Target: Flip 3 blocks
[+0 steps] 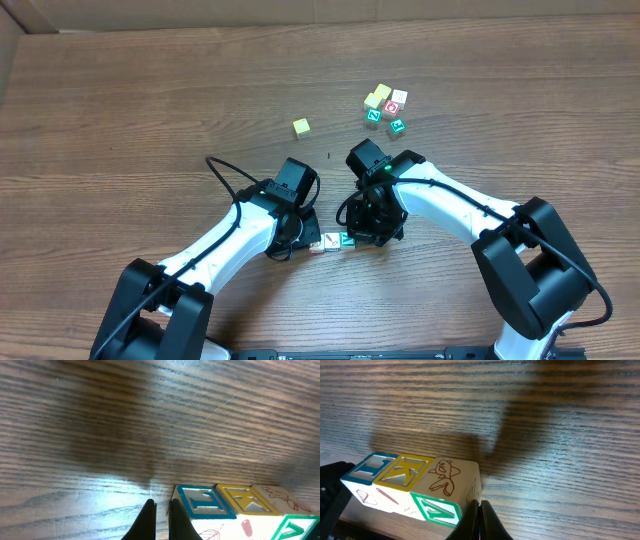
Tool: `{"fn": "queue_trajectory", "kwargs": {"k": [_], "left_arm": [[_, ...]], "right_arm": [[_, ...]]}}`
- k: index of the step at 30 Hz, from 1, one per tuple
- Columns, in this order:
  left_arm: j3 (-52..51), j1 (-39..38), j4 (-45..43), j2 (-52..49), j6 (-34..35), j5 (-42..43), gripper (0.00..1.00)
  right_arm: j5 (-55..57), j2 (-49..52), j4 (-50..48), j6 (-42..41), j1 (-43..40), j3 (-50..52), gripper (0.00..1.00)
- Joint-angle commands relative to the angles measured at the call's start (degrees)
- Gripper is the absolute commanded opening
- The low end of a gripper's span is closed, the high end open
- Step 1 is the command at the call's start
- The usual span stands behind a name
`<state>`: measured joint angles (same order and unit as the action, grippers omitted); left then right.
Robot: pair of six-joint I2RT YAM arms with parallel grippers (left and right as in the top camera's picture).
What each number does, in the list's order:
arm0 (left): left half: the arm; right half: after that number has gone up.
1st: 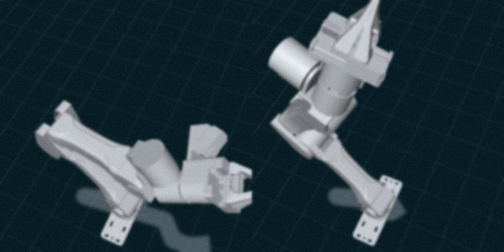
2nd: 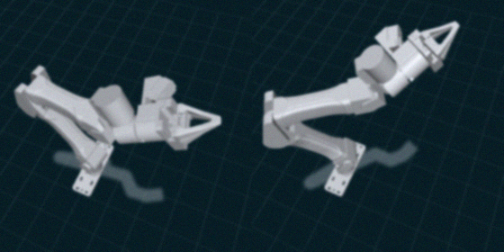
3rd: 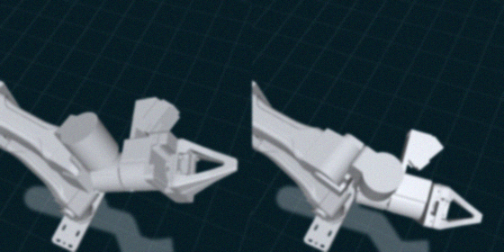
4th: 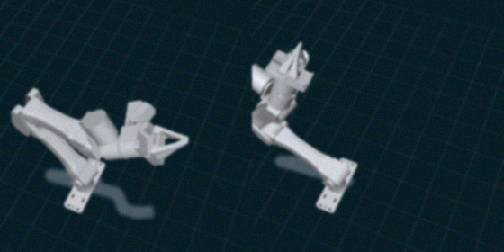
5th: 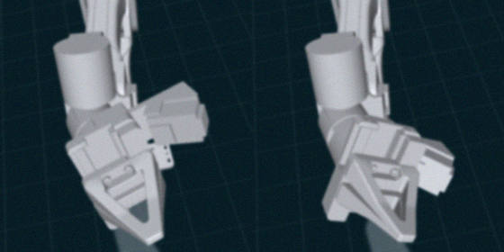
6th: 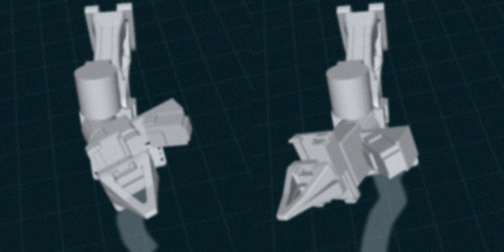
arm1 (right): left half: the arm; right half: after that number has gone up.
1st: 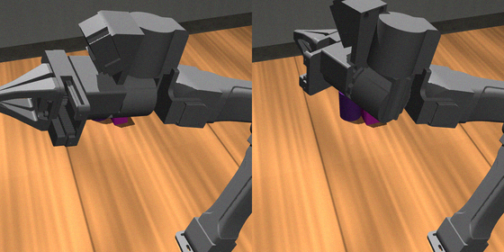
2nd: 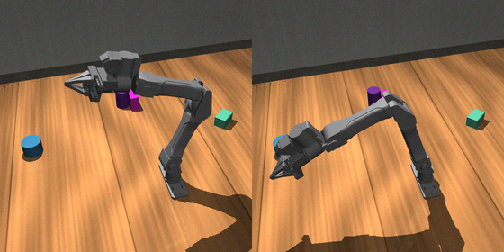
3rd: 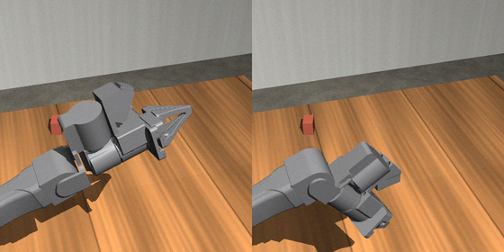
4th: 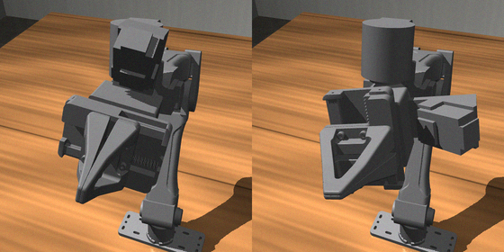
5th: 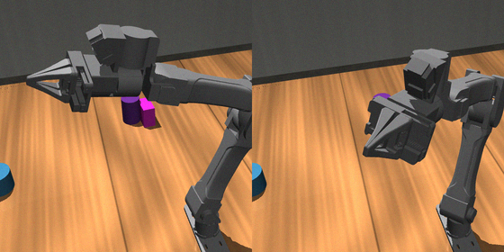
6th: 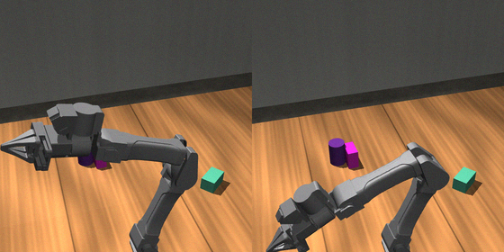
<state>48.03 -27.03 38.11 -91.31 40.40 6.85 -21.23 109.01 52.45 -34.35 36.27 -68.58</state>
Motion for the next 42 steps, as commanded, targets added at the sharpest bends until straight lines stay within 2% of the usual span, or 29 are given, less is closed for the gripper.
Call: {"fn": "queue_trajectory", "kwargs": {"k": [1,21,36,42], "left_arm": [[-0.4,-0.4,-0.3,-0.3,0.9,0.0,0.04],[-0.4,-0.4,-1.7,-0.3,0.8,-2.0,0.04],[-0.4,-0.4,-3.2,-0.3,0.7,-2.8,0.04],[-0.4,-0.4,-4.1,-0.3,0.7,-2.8,0.04]], "right_arm": [[-1.0,-1.7,-0.3,-0.6,0.1,0.2,0.05],[-0.9,-1.7,0.7,-5.9,0.3,0.3,0.04],[-0.9,-1.7,0.3,-9.7,5.1,0.3,0.04],[-0.7,-1.7,0.7,-13.8,6.4,0.3,0.04]]}}
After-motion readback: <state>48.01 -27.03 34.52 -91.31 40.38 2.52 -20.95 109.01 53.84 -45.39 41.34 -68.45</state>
